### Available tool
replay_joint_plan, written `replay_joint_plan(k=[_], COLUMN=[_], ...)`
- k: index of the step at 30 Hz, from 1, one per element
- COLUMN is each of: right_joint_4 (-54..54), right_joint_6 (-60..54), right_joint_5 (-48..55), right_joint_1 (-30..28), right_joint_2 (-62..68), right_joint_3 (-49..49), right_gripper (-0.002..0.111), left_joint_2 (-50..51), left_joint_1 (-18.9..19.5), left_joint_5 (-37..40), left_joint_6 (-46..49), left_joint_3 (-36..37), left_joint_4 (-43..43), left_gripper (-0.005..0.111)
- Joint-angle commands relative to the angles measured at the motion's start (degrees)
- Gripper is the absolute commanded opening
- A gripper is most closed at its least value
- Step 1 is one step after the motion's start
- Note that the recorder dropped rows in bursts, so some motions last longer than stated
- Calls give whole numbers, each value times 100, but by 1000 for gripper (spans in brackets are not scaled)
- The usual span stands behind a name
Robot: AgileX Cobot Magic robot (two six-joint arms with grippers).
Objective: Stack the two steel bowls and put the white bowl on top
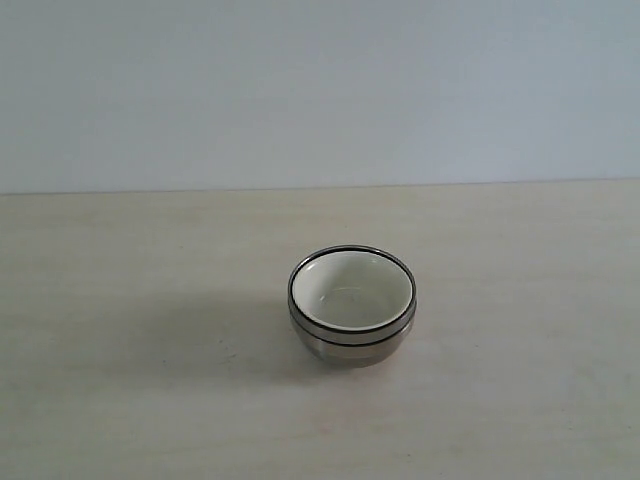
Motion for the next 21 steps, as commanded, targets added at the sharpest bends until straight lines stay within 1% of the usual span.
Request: replay_joint_plan(k=[1,21], right_joint_4=[-31,-31], right_joint_6=[-556,-542], right_joint_5=[0,0], right_joint_1=[15,15], right_joint_2=[-28,-28], right_joint_3=[-2,-2], right_gripper=[0,0], left_joint_2=[-19,-19], left_joint_1=[16,16], left_joint_5=[4,4], left_joint_6=[38,38], left_joint_3=[23,23], left_joint_4=[-7,-7], left_gripper=[32,32])
